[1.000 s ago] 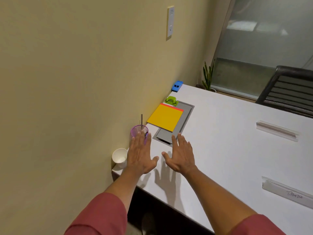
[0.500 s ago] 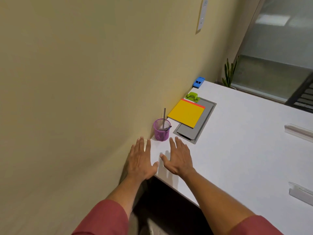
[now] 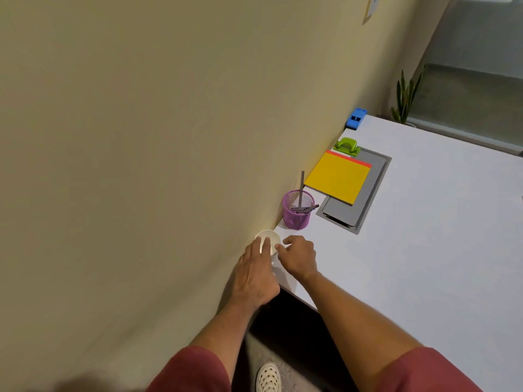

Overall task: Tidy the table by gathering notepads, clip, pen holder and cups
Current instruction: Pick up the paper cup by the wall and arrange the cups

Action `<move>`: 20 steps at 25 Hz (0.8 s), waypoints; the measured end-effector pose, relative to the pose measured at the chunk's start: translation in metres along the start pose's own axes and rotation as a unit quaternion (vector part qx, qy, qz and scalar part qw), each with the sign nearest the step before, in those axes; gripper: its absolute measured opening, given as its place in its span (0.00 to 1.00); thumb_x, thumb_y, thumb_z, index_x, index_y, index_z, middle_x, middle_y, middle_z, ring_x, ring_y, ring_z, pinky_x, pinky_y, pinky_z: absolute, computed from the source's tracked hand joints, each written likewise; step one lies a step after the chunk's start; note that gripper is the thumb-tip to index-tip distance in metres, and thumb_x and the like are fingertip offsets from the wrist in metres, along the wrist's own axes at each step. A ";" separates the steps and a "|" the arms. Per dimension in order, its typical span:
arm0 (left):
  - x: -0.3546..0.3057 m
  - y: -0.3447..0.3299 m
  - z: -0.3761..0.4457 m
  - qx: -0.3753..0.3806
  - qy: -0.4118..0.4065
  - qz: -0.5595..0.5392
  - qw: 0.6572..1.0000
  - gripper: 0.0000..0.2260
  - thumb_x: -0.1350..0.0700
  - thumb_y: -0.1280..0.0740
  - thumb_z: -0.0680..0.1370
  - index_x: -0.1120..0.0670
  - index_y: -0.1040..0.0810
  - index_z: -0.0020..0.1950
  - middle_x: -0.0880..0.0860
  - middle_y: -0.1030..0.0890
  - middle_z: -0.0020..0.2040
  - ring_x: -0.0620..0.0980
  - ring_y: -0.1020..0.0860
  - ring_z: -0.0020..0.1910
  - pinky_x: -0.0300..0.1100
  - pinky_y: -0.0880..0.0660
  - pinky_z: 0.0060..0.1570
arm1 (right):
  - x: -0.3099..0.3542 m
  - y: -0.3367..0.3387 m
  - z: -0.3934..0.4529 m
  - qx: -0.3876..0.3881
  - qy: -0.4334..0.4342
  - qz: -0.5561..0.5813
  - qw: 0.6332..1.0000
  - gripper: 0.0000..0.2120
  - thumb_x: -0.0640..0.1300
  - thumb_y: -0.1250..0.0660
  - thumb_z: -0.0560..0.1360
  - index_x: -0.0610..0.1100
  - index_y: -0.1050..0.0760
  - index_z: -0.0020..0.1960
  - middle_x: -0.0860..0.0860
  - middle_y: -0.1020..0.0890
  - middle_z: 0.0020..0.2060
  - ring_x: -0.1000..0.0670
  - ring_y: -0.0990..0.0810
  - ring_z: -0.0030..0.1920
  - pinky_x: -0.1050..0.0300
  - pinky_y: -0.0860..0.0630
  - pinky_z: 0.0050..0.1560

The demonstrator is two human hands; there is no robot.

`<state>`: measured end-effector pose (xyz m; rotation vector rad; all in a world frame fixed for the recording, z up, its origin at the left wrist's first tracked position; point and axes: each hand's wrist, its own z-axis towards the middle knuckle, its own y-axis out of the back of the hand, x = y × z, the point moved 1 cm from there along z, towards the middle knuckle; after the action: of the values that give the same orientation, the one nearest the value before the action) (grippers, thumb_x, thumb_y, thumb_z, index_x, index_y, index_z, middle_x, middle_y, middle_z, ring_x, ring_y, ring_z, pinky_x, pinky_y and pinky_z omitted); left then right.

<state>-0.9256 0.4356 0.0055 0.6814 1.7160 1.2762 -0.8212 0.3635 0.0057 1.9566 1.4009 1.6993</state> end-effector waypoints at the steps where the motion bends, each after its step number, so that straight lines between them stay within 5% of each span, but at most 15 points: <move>1: 0.002 -0.001 0.000 0.003 0.000 -0.004 1.000 0.38 0.53 0.33 0.73 0.55 0.48 0.78 0.56 0.44 0.78 0.55 0.41 0.76 0.47 0.39 0.73 | 0.001 -0.004 0.002 -0.007 -0.012 0.008 1.000 0.19 0.51 0.33 0.76 0.40 0.22 0.62 0.44 0.17 0.59 0.43 0.21 0.60 0.51 0.29 0.60; 6: 0.007 -0.002 0.007 0.004 -0.002 -0.006 1.000 0.38 0.53 0.33 0.73 0.56 0.48 0.78 0.57 0.42 0.77 0.56 0.39 0.74 0.47 0.38 0.73 | 0.003 -0.014 0.012 -0.042 -0.057 0.036 0.997 0.16 0.49 0.30 0.75 0.39 0.20 0.57 0.44 0.17 0.55 0.43 0.21 0.57 0.55 0.30 0.54; 11: 0.012 -0.001 0.011 -0.019 -0.002 -0.015 1.000 0.38 0.52 0.32 0.71 0.56 0.45 0.77 0.57 0.39 0.75 0.56 0.37 0.73 0.47 0.36 0.72 | 0.008 0.000 0.009 -0.070 -0.081 0.043 0.993 0.06 0.41 0.31 0.73 0.39 0.18 0.46 0.44 0.15 0.43 0.48 0.26 0.40 0.60 0.34 0.42; 20: -0.048 -0.007 0.037 0.036 0.008 -0.129 0.991 0.46 0.43 0.25 0.67 0.52 0.48 0.77 0.53 0.39 0.75 0.53 0.37 0.73 0.48 0.34 0.69 | -0.026 0.103 -0.005 -0.100 -0.082 0.116 0.985 0.06 0.37 0.32 0.67 0.40 0.17 0.34 0.43 0.16 0.31 0.45 0.16 0.40 0.52 0.20 0.46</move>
<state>-0.8703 0.4111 0.0107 0.4721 1.8035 1.0469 -0.7700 0.2873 0.0594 2.1535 0.9383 1.6528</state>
